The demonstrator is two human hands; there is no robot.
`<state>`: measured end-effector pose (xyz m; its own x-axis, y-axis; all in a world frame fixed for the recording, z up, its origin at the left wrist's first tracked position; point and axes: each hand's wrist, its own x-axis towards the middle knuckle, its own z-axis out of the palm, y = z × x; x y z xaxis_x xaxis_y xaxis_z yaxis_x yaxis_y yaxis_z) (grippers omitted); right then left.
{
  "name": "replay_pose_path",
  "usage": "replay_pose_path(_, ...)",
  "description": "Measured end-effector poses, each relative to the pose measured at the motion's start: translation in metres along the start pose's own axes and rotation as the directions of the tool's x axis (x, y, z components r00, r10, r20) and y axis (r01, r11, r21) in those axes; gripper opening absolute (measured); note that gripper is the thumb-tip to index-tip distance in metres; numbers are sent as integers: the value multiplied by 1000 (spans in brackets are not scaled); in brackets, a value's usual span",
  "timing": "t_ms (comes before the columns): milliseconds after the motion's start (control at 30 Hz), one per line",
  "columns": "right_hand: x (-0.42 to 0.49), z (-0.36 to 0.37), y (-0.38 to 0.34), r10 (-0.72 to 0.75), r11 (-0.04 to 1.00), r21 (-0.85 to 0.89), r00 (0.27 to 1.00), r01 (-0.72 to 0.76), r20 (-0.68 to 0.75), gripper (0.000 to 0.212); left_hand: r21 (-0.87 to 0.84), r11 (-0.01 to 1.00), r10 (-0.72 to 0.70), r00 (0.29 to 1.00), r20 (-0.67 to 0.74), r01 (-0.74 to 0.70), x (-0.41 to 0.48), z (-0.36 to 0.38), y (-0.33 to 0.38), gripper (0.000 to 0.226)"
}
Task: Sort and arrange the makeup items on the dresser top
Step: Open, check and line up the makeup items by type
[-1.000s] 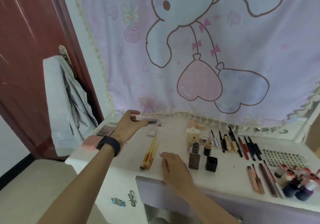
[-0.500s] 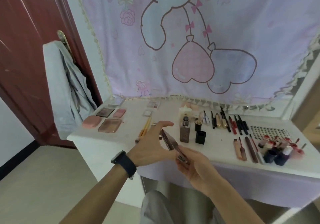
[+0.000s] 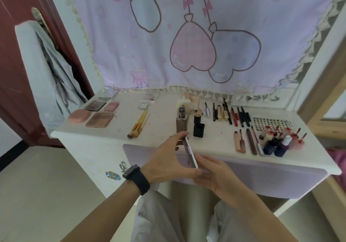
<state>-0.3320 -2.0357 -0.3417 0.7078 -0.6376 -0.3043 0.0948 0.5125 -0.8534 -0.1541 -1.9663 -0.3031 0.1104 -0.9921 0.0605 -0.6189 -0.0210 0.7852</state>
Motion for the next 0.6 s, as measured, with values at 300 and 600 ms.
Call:
replay_pose_path(300,-1,-6,-22,-10,966,-260,1000,11,3,52,173,973,134,983,123,-155,6,8,-2,113)
replay_pose_path(600,1,-8,-16,-29,980,-197,1000,29,4,62,-16,992,122,992,22,-122,3,16,-12,102)
